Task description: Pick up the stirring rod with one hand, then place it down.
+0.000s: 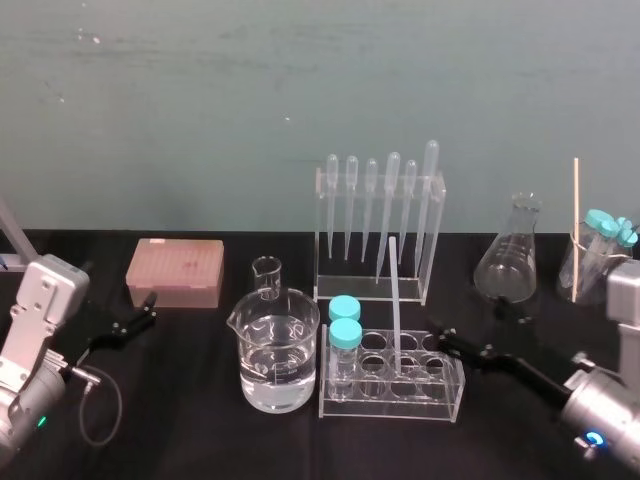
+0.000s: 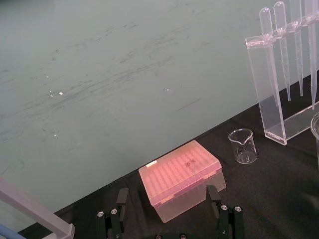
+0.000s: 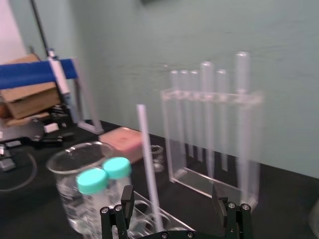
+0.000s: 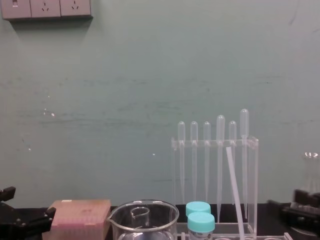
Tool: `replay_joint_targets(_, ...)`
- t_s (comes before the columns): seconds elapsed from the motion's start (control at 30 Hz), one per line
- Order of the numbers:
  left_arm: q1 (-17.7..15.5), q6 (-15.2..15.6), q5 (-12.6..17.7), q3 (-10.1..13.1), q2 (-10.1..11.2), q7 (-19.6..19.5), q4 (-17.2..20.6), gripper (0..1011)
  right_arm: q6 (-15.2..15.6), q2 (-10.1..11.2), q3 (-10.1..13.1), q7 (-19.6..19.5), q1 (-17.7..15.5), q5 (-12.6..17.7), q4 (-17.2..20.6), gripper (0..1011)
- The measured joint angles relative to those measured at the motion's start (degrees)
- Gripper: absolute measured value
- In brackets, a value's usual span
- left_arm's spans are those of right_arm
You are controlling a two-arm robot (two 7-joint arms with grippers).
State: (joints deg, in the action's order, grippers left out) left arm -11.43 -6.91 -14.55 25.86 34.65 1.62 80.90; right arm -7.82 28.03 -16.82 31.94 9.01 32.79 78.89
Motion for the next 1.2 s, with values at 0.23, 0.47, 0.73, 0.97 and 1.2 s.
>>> replay_joint_targets(0.23,0.00,0.00,0.00,0.00,0.00,0.00,0.00,1000,-3.98,-0.78,3.75,-9.98,-2.09,-5.71,0.72,1003)
replay_joint_targets(0.47,0.00,0.00,0.00,0.00,0.00,0.00,0.00,1000,-4.13,-3.90,5.22,-19.30,-1.12,-11.87,-2.16,1003)
replay_joint_targets(0.73,0.00,0.00,0.00,0.00,0.00,0.00,0.00,1000,-3.54,-5.59,5.35,-20.71,0.31,-13.22,-4.67,1003)
replay_joint_targets(0.97,0.00,0.00,0.00,0.00,0.00,0.00,0.00,1000,-3.55,-5.46,5.35,-20.80,0.21,-13.27,-4.49,1003)
replay_joint_targets(1.2,0.00,0.00,0.00,0.00,0.00,0.00,0.00,1000,-3.58,-5.39,5.35,-20.84,0.14,-13.28,-4.37,1003)
